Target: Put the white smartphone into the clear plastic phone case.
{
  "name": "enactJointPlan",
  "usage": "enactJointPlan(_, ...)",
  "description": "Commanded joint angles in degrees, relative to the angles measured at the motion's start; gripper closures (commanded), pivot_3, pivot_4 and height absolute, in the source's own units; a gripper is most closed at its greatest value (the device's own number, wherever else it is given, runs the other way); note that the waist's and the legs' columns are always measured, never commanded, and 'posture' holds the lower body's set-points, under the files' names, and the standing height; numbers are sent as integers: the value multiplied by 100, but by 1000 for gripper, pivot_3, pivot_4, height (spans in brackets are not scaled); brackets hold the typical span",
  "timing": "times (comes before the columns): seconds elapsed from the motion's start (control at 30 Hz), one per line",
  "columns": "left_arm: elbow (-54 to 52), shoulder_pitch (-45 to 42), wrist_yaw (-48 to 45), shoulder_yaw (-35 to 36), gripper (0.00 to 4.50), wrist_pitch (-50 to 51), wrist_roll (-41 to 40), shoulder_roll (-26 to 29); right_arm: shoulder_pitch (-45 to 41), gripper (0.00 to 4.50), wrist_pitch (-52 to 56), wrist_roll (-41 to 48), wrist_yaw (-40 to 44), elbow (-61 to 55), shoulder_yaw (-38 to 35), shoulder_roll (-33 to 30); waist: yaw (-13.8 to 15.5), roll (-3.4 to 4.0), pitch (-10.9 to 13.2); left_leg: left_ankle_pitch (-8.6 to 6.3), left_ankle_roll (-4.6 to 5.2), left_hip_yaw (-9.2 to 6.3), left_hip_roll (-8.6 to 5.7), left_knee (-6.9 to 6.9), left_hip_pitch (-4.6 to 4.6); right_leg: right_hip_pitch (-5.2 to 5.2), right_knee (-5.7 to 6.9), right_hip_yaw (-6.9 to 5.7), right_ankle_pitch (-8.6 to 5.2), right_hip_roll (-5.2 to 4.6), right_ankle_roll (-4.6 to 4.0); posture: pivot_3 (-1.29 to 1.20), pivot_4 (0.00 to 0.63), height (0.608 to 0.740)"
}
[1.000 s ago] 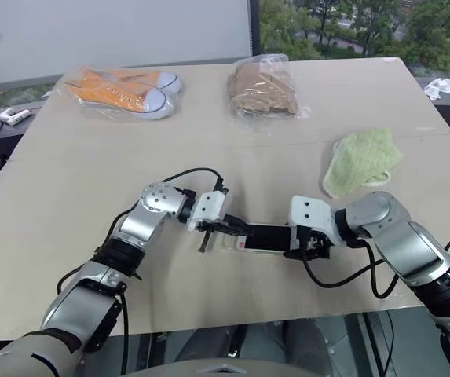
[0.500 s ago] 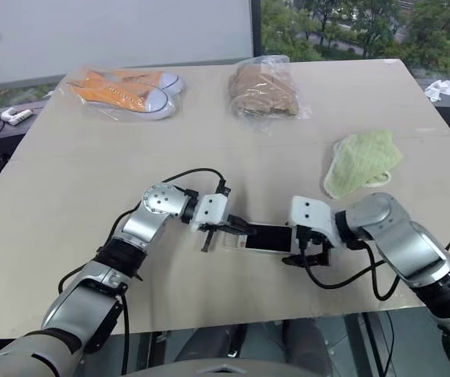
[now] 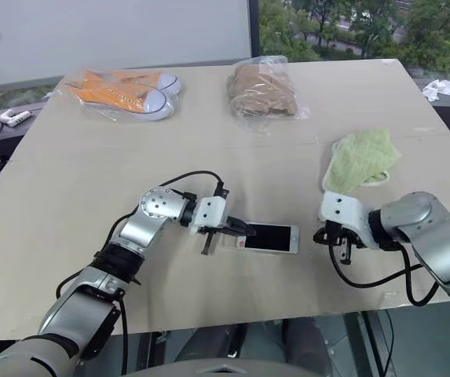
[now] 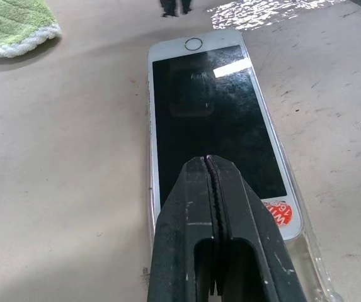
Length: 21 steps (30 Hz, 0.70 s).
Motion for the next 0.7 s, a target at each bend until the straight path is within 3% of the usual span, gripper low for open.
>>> enactJointPlan(0.03, -60, 60, 25, -95, 4500, 64, 108, 21, -207, 4450, -39, -29, -65, -170, 124, 84, 0, 0, 0, 0, 0, 1, 0, 0, 0, 0, 0, 0, 0, 0, 0, 0, 150, 740)
enactJointPlan(0.37, -1193, -28, 219, 414, 4500, 854, -551, 176, -198, 4450, -93, -85, -122, -158, 344, 71, -2, -1, 1, 0, 0, -1, 0, 2, -9, -7, 0, -1, 0, 0, 0, 0, 150, 740)
enactJointPlan(0.7, -1210, 404, -114, 816, 4500, 751, -433, 1503, -143, 4450, -169, -129, -124, -95, 344, 91, -18, 1, 2, 0, 0, 1, 1, -4, -4, -7, -2, 2, 0, 1, 0, 0, 150, 740)
